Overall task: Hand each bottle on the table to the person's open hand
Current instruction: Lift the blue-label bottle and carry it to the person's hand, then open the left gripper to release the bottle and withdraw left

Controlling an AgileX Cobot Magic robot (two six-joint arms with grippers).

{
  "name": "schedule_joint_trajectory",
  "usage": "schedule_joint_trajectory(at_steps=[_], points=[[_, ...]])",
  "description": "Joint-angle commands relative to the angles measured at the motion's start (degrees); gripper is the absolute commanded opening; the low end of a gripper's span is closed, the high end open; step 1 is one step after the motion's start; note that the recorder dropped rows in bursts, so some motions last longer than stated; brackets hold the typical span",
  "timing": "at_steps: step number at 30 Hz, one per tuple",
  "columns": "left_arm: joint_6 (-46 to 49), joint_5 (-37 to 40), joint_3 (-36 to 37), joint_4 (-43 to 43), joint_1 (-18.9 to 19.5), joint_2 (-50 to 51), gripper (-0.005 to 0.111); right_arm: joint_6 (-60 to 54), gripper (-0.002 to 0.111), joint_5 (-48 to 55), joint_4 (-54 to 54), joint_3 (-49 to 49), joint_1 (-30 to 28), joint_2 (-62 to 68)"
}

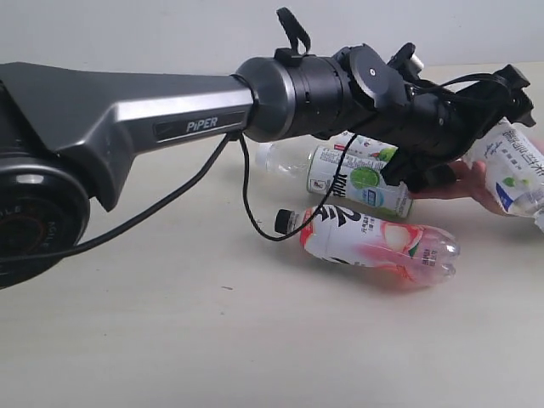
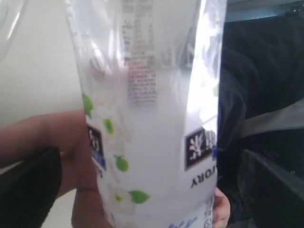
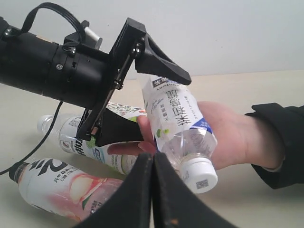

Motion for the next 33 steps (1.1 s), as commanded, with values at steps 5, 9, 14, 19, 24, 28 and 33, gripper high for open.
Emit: schedule_joint_trajectory(at_steps=[5, 9, 14, 19, 24, 28, 33], points=[[1.31, 9.84, -0.32, 4.05, 3.37, -5.09, 0.096, -0.22, 0.000, -0.65, -0.22, 0.29, -0.12, -0.34], [2.96, 14.43, -0.32, 9.86, 4.64, -8.36, 0.095, -0.22, 0.000, -0.65, -0.22, 0.29, -0.12, -0.34], [5.01, 23.71, -0.32, 24.27, 5.82, -13.51, 0.079, -0.22, 0.000, -0.65, -0.22, 0.29, -0.12, -0.34], [4.42, 36.08, -0.32, 41.69, 5.72, -16.96, 0.031, -0.22, 0.000, -0.65, -0.22, 0.29, -0.12, -0.34], [5.63, 41.62, -0.15, 44.81, 5.72, -19.07, 0.001, -0.22, 0.000, -0.65, -0.22, 0.29, -0.12, -0.34], [8.75, 37.36, 5.24, 45.04, 5.72, -23.27, 0.000, -0.22, 0.000, -0.65, -0.22, 0.29, -0.12, -0.34], [11.62, 23.72, 21.13, 45.04, 5.72, -32.15, 0.000, -0.22, 0.000, -0.65, -0.22, 0.29, -0.12, -0.34]])
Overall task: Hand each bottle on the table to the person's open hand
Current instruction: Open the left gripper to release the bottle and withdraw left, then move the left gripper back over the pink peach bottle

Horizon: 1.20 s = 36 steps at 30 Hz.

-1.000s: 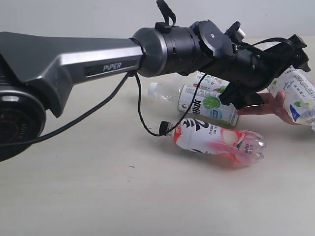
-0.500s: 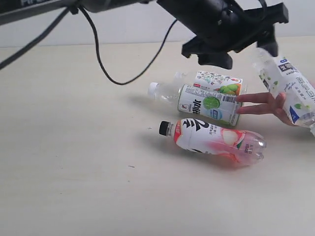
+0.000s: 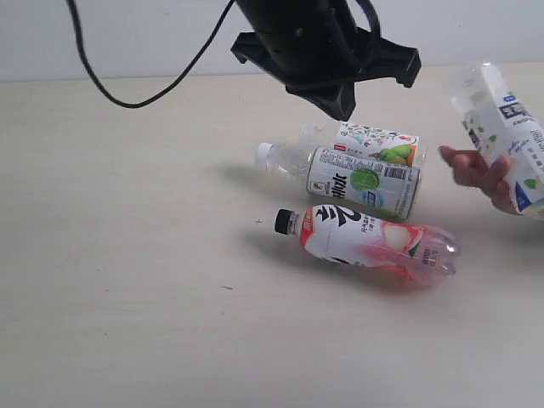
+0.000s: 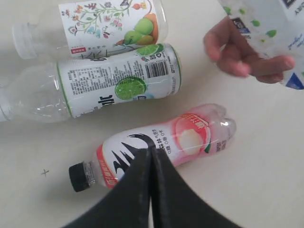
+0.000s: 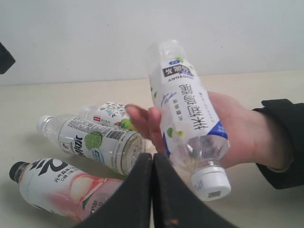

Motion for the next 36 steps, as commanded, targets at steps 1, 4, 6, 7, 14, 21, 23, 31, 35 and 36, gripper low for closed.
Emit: schedule_joint_trajectory(at_steps=[1, 4, 6, 7, 14, 21, 23, 31, 35, 36], points=[[3.23, -13.44, 14.95, 0.44, 0.15, -8.92, 0.000, -0.22, 0.000, -0.65, -0.22, 0.29, -0.12, -0.34], [4.97, -21.99, 25.26, 0.44, 0.15, -14.97, 0.000, -0.22, 0.000, -0.65, -0.22, 0.29, -0.12, -0.34], [6.16, -27.09, 31.24, 0.44, 0.15, -18.78, 0.000, -0.12, 0.000, -0.65, -0.22, 0.29, -0.12, -0.34], [6.25, -29.44, 34.31, 0.44, 0.15, -20.90, 0.000, -0.12, 0.000, -0.65, -0.22, 0.29, -0.12, -0.34], [6.91, -42.61, 51.41, 0.44, 0.15, -33.95, 0.000, -0.12, 0.000, -0.65, -0.22, 0.29, -0.12, -0.34], [6.94, -48.65, 62.25, 0.44, 0.15, -42.57, 0.000, -0.12, 0.000, -0.65, -0.22, 0.29, -0.12, -0.34], [7.34, -49.16, 64.34, 0.44, 0.15, -44.55, 0.000, -0.12, 0.000, -0.65, -0.22, 0.29, -0.12, -0.34], [7.79, -51.39, 68.48, 0.53, 0.15, -48.94, 0.000, -0.21, 0.000, -0.65, -0.22, 0.29, -0.12, -0.34], [8.43, -52.06, 68.60, 0.53, 0.15, -48.94, 0.000, -0.11, 0.000, -0.65, -0.22, 0.29, -0.12, -0.34], [8.43, -52.18, 68.60, 0.53, 0.15, -48.94, 0.000, -0.11, 0.000, -0.65, -0.22, 0.29, -0.12, -0.34]])
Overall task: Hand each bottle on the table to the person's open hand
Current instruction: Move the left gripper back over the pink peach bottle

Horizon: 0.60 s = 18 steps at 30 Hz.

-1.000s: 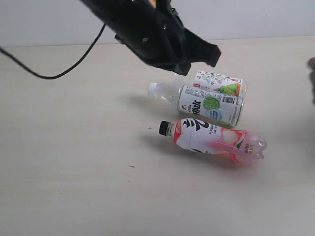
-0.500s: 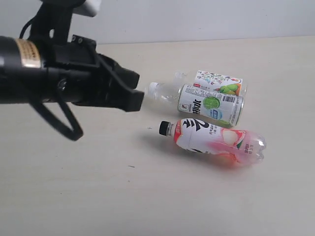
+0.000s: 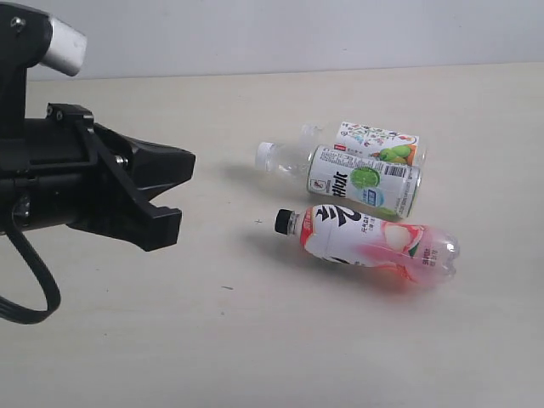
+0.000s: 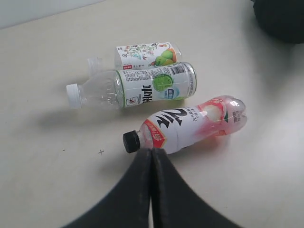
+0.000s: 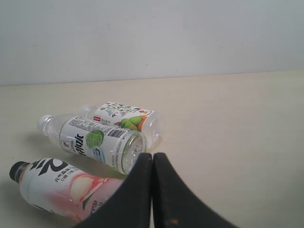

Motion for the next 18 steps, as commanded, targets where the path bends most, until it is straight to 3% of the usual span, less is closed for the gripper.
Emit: schedule_joint_trajectory(at_steps=[1, 18], points=[[0.74, -1.83, 0.28, 0.04, 0.15, -0.40, 0.000, -0.11, 0.000, -0.65, -0.22, 0.29, -0.12, -0.34], [0.95, -1.49, 0.28, 0.04, 0.15, -0.40, 0.000, -0.13, 0.000, -0.65, -0.22, 0.29, -0.12, -0.34]])
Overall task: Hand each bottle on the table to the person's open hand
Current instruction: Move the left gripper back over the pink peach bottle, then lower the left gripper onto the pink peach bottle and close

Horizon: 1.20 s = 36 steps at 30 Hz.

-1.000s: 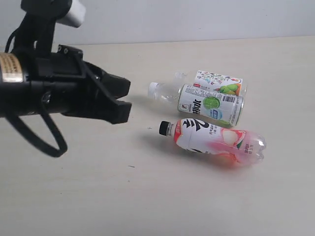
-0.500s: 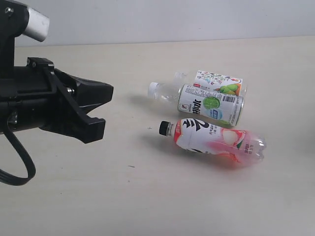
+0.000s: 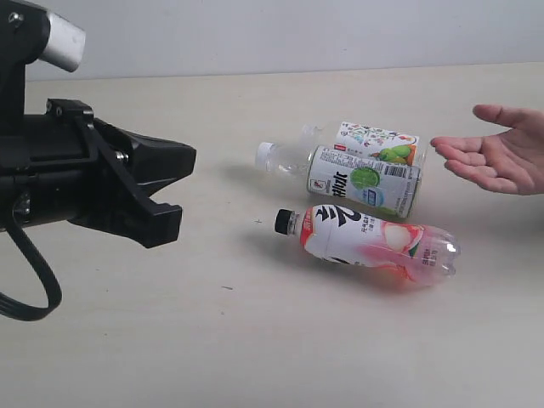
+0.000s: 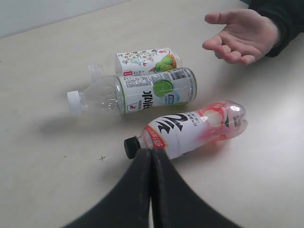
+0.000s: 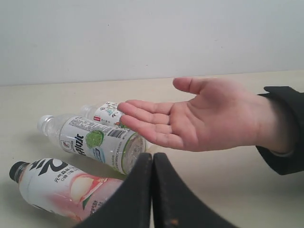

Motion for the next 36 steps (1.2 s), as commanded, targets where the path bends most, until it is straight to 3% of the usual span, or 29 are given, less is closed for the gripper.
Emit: schedule_joint_trajectory(at_steps=[1, 6, 14, 22, 26, 30, 36], points=[[0.27, -0.50, 0.18, 0.04, 0.15, -0.40, 0.000, -0.13, 0.000, -0.65, -0.22, 0.29, -0.12, -0.34], [1.52, 6.93, -5.01, 0.17, 0.15, 0.52, 0.000, -0.13, 0.000, -0.65, -0.22, 0.29, -0.12, -0.34], [8.46, 34.24, -24.29, 0.25, 0.15, 11.43, 0.000, -0.06, 0.000, -0.65, -0.22, 0.29, -0.12, -0.34], [18.18, 52.29, -40.48, 0.25, 0.04, 27.28, 0.000, -0.17, 0.000, -0.65, -0.22, 0.29, -0.12, -0.34], [23.61, 54.88, -45.81, 1.84, -0.71, 34.28, 0.000, -0.17, 0.000, -0.65, -0.22, 0.29, -0.12, -0.34], [28.89, 55.88, -49.09, 11.77, -4.97, 40.03, 0.000, -0.06, 0.000, -0.65, -0.22, 0.29, -0.12, -0.34], [31.84, 48.30, -50.13, 27.27, -11.59, 46.06, 0.000, -0.06, 0.000, -0.65, -0.22, 0.29, -0.12, -0.34]])
